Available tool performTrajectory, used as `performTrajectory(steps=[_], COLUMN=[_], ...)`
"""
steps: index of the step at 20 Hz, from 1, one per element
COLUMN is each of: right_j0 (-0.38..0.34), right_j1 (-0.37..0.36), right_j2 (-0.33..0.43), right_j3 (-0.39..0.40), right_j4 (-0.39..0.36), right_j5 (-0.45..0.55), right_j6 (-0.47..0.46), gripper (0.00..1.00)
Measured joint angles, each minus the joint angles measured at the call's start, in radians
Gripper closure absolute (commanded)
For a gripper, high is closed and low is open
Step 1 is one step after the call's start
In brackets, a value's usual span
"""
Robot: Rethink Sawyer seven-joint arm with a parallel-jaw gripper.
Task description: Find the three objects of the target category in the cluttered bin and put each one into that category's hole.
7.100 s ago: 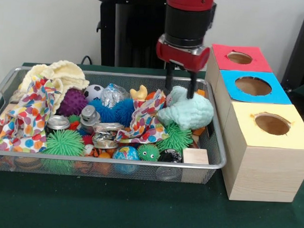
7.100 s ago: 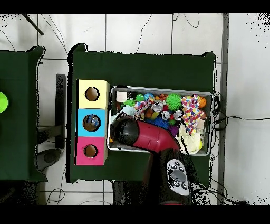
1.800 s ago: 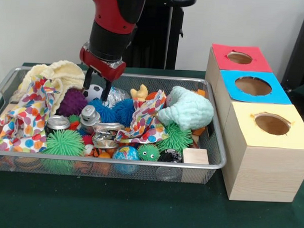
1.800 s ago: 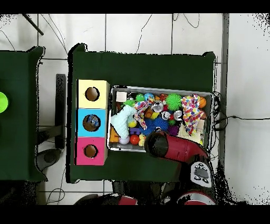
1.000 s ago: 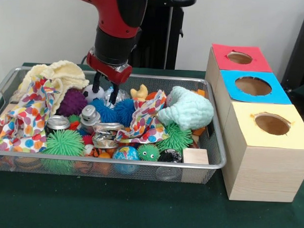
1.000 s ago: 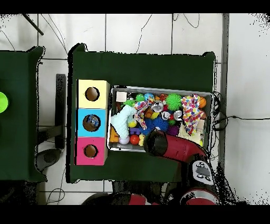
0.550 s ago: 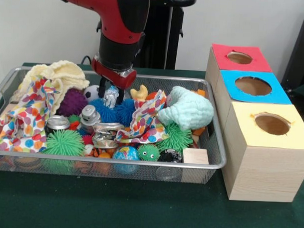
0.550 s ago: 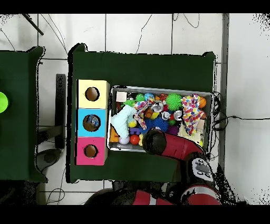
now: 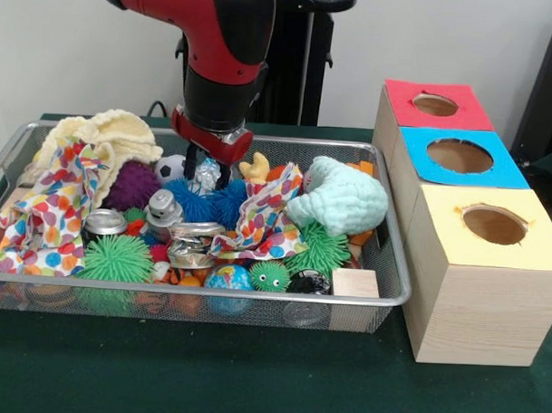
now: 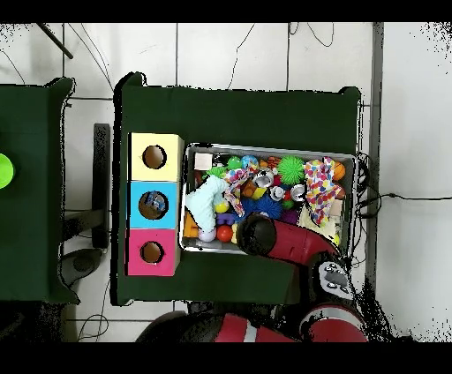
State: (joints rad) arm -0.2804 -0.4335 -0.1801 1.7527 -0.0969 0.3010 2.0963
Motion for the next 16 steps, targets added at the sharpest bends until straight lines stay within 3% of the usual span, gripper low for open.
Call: performTrajectory(steps=[16], right_j0=[0.038], right_j1=[0.086], right_j2=[-0.018], right_j3=[-0.076], right_j4=[0.024], right_j5=[0.171], right_j6=[0.0], gripper=[0.0])
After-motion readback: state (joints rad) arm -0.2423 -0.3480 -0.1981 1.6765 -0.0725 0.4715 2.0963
